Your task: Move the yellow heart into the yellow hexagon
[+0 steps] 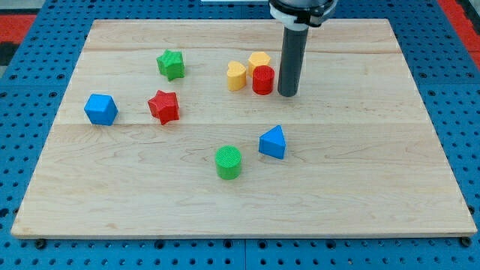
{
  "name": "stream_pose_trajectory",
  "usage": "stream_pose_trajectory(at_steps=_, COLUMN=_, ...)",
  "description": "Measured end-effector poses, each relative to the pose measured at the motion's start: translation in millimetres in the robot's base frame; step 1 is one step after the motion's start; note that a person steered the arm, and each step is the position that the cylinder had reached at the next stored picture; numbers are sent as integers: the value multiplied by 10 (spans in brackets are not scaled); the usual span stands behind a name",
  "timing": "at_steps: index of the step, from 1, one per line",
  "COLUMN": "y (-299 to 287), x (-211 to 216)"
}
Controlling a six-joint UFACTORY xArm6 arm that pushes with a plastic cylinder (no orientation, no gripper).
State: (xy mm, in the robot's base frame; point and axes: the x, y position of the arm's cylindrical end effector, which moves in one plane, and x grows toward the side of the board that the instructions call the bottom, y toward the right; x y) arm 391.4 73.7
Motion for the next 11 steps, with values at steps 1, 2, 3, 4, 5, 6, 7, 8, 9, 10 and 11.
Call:
stream_pose_trajectory(at_steps=1, y=-146, x=167)
stream_pose_trajectory(at_steps=2, y=-829, x=165)
stream_pose_trajectory(at_steps=3, y=-1009, x=-60)
stream_pose_trajectory(at_steps=4, y=-1271, x=-177)
stream_pose_trajectory(at_steps=5, y=-1829, x=-188)
stream_pose_trajectory(at_steps=6, y=-1397, x=-330)
stream_pose_trajectory(at_steps=7, y=-1020, x=-319)
stream_pose_trajectory(at_steps=8, y=-1103, x=-169)
stream_pose_trajectory(at_steps=9, y=-1451, x=164)
stream_pose_trajectory(at_steps=10, y=-1472, x=576)
stream_pose_trajectory(at_steps=11, y=-1751, x=703)
